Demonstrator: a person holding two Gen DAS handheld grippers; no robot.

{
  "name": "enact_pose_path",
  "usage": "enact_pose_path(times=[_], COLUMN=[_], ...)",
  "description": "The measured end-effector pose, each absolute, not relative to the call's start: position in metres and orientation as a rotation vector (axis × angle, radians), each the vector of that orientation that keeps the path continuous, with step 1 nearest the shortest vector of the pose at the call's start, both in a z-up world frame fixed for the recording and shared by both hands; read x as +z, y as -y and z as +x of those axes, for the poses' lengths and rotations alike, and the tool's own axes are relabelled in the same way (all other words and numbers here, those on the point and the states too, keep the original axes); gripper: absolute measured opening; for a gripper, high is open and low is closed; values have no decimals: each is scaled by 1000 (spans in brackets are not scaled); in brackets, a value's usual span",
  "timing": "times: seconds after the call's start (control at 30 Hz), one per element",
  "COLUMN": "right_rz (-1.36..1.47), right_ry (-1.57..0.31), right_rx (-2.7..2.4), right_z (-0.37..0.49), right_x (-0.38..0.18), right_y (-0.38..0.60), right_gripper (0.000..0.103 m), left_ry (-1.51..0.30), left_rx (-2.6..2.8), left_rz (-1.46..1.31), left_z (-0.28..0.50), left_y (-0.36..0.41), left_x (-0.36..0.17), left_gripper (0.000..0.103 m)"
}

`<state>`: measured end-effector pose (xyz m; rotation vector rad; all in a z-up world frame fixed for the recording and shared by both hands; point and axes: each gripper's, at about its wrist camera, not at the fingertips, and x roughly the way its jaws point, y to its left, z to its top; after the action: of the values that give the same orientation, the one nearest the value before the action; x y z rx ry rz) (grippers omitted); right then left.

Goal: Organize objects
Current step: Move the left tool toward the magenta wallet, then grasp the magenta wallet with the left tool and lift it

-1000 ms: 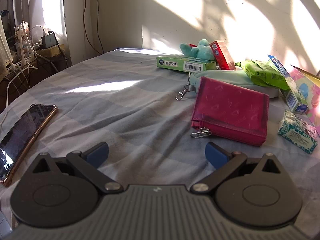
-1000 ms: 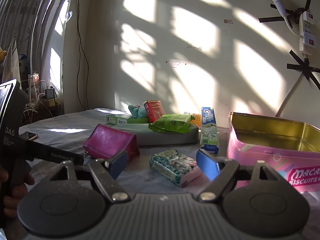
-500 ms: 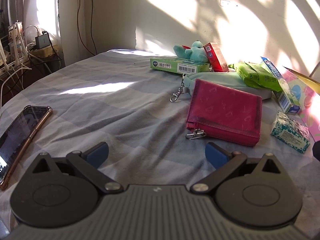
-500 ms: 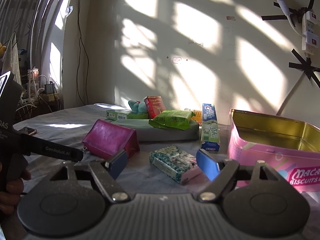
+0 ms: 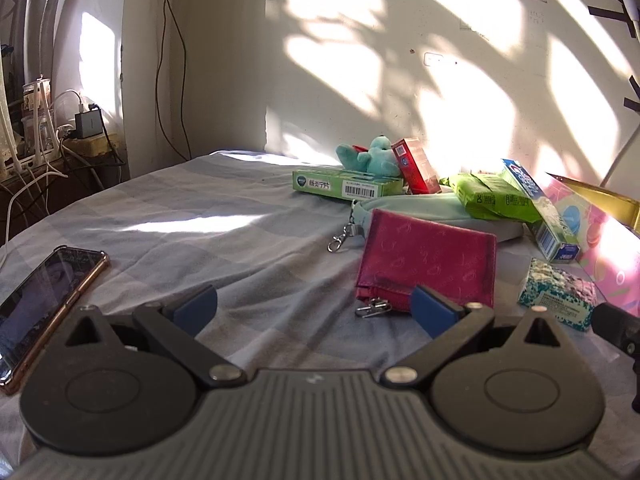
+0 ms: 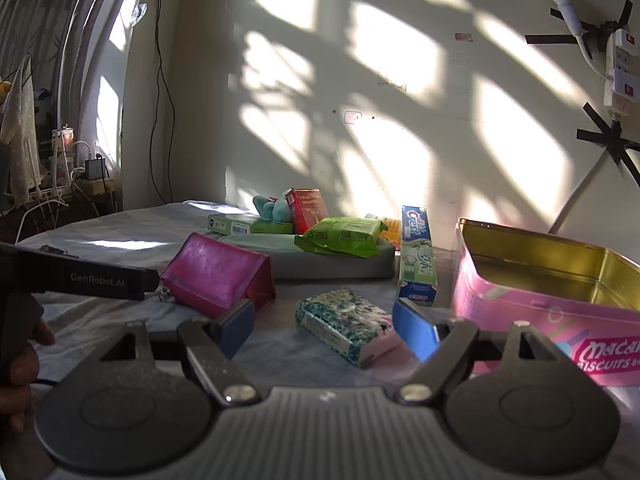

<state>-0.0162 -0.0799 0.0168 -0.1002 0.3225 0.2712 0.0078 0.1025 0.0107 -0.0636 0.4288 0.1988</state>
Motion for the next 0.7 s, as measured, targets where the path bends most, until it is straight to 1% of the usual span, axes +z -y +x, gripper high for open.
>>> enact_pose_path(times=[0.17, 0.23, 0.3, 0.4, 0.43, 0.53, 0.6, 0.63, 0.7], right_rz=[-78, -80, -75, -45, -34, 12, 45, 49, 50], right_ry=[-347, -359, -367, -419, -441, -510, -546, -553, -568], right_rx=[303, 331, 379, 463, 484, 522, 546, 553, 566], right_z=[-11, -6, 1, 18, 26, 48, 62, 66, 74], right_x=[20, 23, 29, 37, 37, 35, 31, 29, 25], right_y=[84, 84, 81, 75, 73, 68, 64, 62, 56], right_gripper=[78, 75, 74, 69, 67, 60, 57, 56, 54], left_ry=[-442, -460, -493, -552, -560, -566, -571, -571, -584], left_rx=[155, 110, 46, -49, -78, -125, -139, -146, -166], left_rz=[-16, -29, -61, -129, -139, -143, -147, -151, -172], left_z=[16, 24, 36, 53, 57, 64, 69, 71, 76], left_y=[-110, -119, -130, -141, -141, -138, -137, -137, -139], left_x=[23, 27, 30, 31, 31, 28, 26, 25, 21], left_gripper=[103, 103, 103, 91, 89, 87, 86, 81, 76])
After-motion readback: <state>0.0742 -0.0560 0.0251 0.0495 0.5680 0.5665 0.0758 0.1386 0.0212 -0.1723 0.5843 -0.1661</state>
